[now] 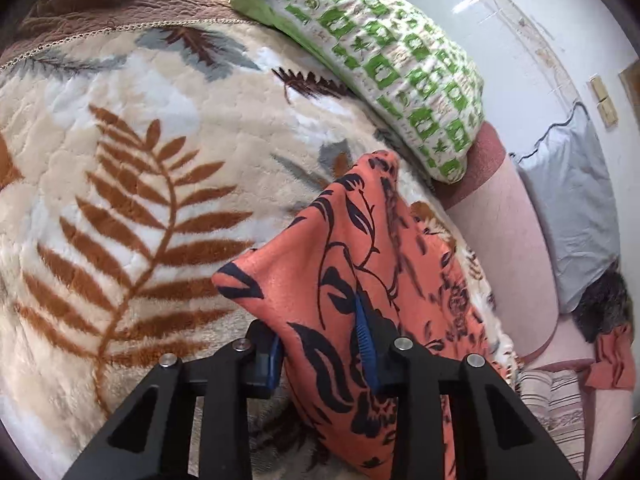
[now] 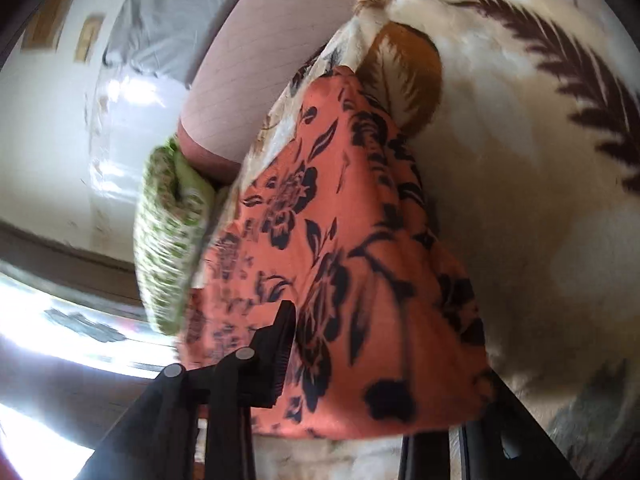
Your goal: Fold small clothes
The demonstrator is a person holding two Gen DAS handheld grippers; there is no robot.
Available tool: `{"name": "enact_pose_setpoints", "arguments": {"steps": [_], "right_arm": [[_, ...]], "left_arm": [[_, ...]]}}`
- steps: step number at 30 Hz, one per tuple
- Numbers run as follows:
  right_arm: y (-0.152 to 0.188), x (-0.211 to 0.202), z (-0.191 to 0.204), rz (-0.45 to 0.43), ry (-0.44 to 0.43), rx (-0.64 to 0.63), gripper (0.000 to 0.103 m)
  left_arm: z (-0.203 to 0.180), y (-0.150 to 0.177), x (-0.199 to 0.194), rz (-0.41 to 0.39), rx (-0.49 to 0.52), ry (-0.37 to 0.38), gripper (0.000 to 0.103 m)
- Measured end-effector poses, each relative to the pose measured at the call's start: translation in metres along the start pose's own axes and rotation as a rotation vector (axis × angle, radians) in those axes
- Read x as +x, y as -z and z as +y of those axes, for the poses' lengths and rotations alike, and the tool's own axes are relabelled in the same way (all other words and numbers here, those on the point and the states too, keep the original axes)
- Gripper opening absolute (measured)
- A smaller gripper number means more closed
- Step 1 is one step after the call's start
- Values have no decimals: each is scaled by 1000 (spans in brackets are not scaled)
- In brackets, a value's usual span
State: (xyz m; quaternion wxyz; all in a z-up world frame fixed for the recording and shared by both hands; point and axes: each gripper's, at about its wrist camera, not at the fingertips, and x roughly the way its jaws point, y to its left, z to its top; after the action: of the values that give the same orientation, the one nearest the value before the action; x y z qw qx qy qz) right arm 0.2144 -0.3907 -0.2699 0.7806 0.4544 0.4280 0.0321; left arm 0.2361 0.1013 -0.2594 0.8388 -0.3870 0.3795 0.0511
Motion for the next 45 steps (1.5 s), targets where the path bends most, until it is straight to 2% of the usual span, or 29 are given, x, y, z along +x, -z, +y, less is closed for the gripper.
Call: {"name": "enact_pose_setpoints", "arguments": {"steps": [3, 4, 6, 7, 10, 13, 17, 21, 24, 26, 27, 28, 29, 30, 31, 33, 34, 37, 38, 39, 40, 41, 43, 45], "right_arm": [[-2, 2, -2, -10, -8, 5, 34], [-3, 1, 2, -13, -7, -13, 34], [-3, -6, 14, -46, -25, -84, 28], [-3, -6, 14, -46, -25, -84, 21], [2, -35, 41, -141, -56, -211, 19], [13, -49, 53, -195, -22, -299, 17], [25, -60, 50, -184, -8, -303, 17], [46, -87, 49, -170, 1, -302, 17], [74, -119, 32, -156, 13, -298, 17], [87, -126, 13, -108, 48, -269, 17], [91, -122, 3, -55, 85, -243, 17], [91, -114, -9, 11, 116, -193, 20], [91, -107, -26, 73, 125, -92, 23], [91, -107, -26, 73, 125, -92, 26], [91, -111, -37, 109, 97, 6, 32], [96, -126, -30, 123, 147, -36, 47], [100, -136, -26, 118, 167, -71, 65], [117, -170, -15, 104, 205, -174, 67], [120, -177, -13, 99, 213, -200, 62], [120, -177, -13, 99, 213, -200, 55], [123, -186, -6, 86, 200, -230, 41], [123, -186, -6, 86, 200, -230, 33], [117, -178, 21, 52, 165, -306, 26], [116, -156, 48, 38, 156, -361, 26]], "left_arm": [[8, -1, 3, 18, -44, 18, 34], [7, -1, 3, 18, -32, 17, 34], [-1, -1, 0, 9, 31, 5, 25], [-5, 0, -2, 1, 53, 6, 22], [-17, 0, -16, -37, 109, 35, 19], [-26, 3, -31, -41, 162, 45, 18], [-28, 16, -54, -37, 235, 30, 18], [-8, 33, -87, -11, 223, 33, 18], [5, 50, -109, 4, 238, 28, 18], [15, 61, -113, 38, 244, -6, 24], [19, 64, -108, 69, 247, -37, 27], [27, 66, -98, 114, 227, -98, 31], [36, 66, -91, 142, 184, -116, 36], [45, 65, -87, 152, 130, -89, 40], [50, 64, -86, 143, 93, -63, 44], [52, 61, -86, 139, 83, -53, 45], [51, 60, -85, 136, 83, -48, 45], [56, 55, -83, 117, 40, -11, 43], [57, 53, -83, 108, 24, 2, 35], [58, 52, -83, 103, 18, 16, 33], [58, 52, -82, 97, 27, 27, 29], [57, 53, -84, 88, 40, 31, 26], [52, 55, -87, 61, 80, 39, 25], [43, 55, -91, 36, 142, 39, 24]]}}
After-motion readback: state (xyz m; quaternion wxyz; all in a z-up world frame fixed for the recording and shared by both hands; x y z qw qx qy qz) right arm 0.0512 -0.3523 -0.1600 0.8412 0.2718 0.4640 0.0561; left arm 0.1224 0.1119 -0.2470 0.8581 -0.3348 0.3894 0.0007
